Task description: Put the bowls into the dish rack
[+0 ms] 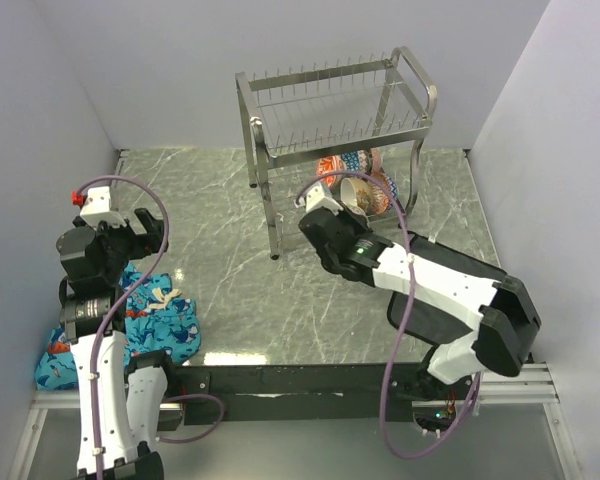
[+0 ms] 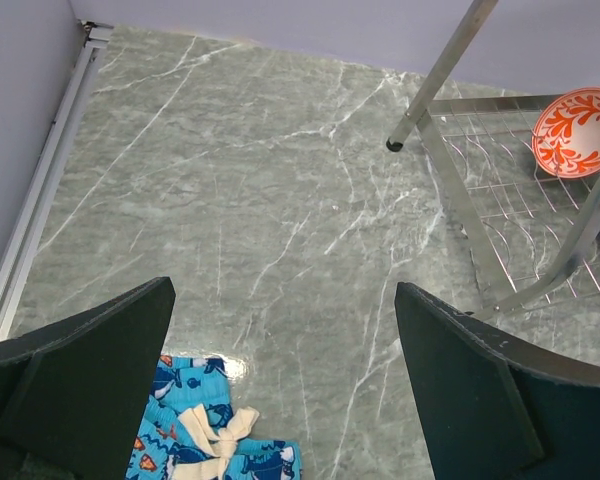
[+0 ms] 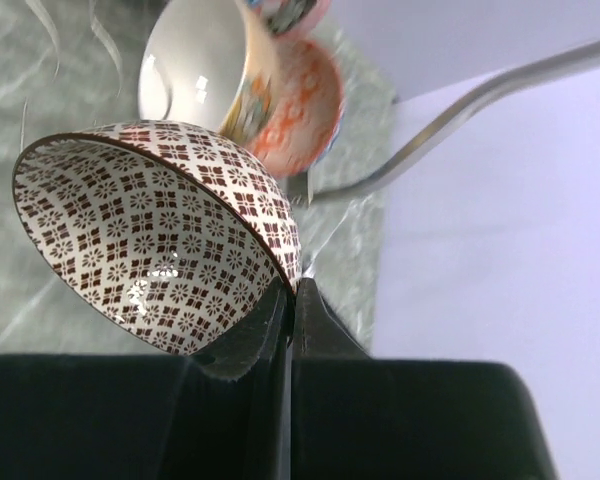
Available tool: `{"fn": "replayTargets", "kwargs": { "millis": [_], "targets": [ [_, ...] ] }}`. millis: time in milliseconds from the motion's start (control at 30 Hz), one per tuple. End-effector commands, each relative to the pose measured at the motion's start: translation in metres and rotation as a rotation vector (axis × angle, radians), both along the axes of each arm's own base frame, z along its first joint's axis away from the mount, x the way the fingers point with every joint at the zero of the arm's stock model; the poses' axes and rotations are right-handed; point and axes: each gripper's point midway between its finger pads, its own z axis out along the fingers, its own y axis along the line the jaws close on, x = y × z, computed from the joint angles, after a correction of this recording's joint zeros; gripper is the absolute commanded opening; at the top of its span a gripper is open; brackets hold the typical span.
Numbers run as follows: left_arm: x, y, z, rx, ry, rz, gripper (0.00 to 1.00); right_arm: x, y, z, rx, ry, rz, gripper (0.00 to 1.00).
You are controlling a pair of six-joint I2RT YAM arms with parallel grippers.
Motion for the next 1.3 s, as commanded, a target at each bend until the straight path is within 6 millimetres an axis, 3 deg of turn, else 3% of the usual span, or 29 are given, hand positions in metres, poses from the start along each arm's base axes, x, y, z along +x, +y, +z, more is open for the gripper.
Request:
{"fn": "replayTargets", "kwargs": {
  "millis": [0,167,500,800,967,1267],
  "targets": [
    [-0.002,-0.003,0.004,-0.016,-0.028,-0.011,1.0,0.027,0.01,0.038,-0.017,-0.171,-0.077,0.0],
    [-0.004,-0.001,0.001,-0.022,-0.026,-0.004,0.99,0.042,0.022,0.034,-0.082,-0.184,-0.095,0.0],
    [-0.006,-0.001,-0.006,-0.025,-0.018,-0.002,1.0,0.066,0.026,0.039,-0.167,-0.252,-0.167,0.0],
    [-0.005,0.0,-0.008,-0.02,-0.013,-0.002,1.0,0.077,0.033,0.026,-0.211,-0.247,-0.187,0.0],
    [-0.005,-0.001,-0.01,-0.025,-0.011,-0.004,0.99,0.086,0.031,0.026,-0.233,-0.258,-0.212,0.0],
    [-0.006,0.001,-0.015,-0.019,-0.001,0.005,0.99,0.094,0.026,0.006,-0.287,-0.221,-0.23,0.0]
  ]
}}
